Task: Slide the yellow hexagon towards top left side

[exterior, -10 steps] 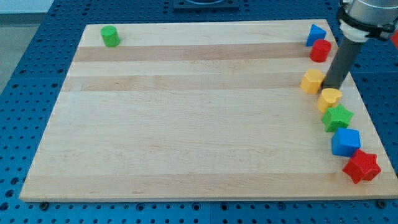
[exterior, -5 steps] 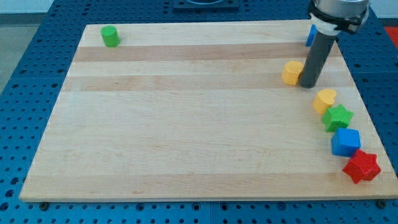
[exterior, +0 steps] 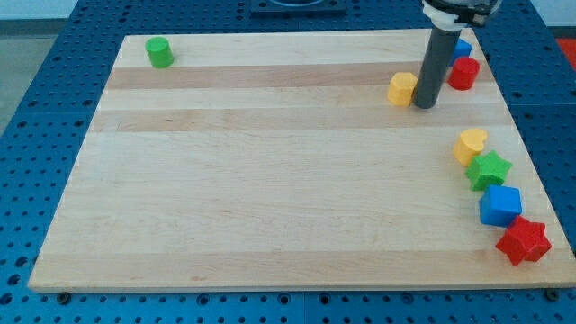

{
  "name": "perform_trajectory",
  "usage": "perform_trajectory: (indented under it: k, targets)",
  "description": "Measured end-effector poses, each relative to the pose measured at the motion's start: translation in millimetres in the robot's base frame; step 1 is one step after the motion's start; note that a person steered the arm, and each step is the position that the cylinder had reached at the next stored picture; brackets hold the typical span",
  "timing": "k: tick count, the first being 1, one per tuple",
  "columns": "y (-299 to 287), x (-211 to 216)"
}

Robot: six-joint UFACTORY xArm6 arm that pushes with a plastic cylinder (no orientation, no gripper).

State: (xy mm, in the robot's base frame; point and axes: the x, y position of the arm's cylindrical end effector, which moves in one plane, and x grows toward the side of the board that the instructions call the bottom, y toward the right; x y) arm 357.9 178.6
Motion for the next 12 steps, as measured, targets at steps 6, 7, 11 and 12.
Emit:
perform_trajectory:
  k: [6,7,11,12]
  targets:
    - [-39,-44]
    - [-52,-51]
    - [-112,-56]
    - [-124,-56]
